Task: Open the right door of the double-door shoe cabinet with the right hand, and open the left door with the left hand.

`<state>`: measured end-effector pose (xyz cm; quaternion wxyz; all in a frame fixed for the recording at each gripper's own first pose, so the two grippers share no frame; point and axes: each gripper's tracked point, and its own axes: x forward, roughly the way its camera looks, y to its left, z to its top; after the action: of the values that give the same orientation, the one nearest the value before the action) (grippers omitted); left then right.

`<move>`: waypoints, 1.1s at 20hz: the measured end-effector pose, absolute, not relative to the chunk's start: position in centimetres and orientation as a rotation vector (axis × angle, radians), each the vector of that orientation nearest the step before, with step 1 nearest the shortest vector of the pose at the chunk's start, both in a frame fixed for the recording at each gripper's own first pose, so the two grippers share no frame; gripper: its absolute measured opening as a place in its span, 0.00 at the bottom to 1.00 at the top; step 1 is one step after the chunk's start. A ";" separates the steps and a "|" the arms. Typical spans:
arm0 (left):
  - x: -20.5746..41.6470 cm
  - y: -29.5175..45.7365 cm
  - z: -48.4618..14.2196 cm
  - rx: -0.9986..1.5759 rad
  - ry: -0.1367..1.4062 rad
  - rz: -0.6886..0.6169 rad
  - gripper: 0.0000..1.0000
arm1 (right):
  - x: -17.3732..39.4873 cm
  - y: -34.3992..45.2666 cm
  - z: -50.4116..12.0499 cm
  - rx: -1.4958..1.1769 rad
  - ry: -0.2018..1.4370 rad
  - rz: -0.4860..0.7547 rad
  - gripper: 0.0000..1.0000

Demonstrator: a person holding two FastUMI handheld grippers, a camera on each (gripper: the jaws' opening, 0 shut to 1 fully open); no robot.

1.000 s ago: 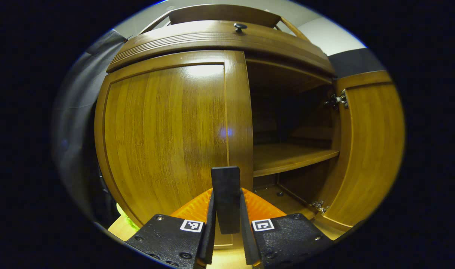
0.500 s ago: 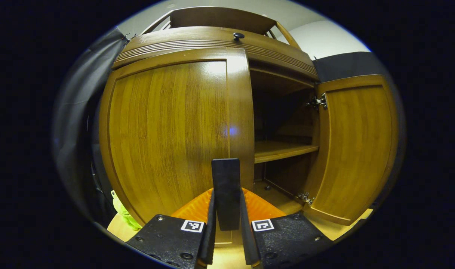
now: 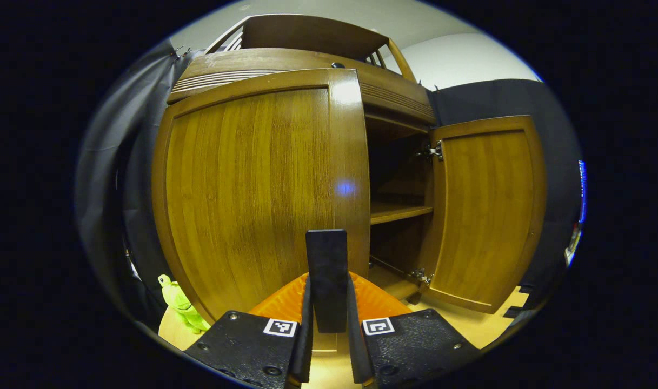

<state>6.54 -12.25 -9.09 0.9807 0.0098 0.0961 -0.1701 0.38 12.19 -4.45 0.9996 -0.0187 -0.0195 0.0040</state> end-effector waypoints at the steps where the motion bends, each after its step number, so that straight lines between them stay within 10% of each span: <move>1: 5.9 -12.0 -9.0 0.017 0.196 -0.352 0.31 | 0.3 12.2 -4.4 -0.037 -0.038 0.007 1.00; 22: -3.8 -2.7 -7.2 0.008 0.203 -0.323 0.30 | 0.3 11.9 -5.4 -0.013 -0.037 -0.026 0.99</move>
<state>-3.84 -2.67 -7.25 0.9818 0.0038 0.1009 -0.1606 0.32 11.93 -5.39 0.9997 -0.0066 -0.0183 -0.0128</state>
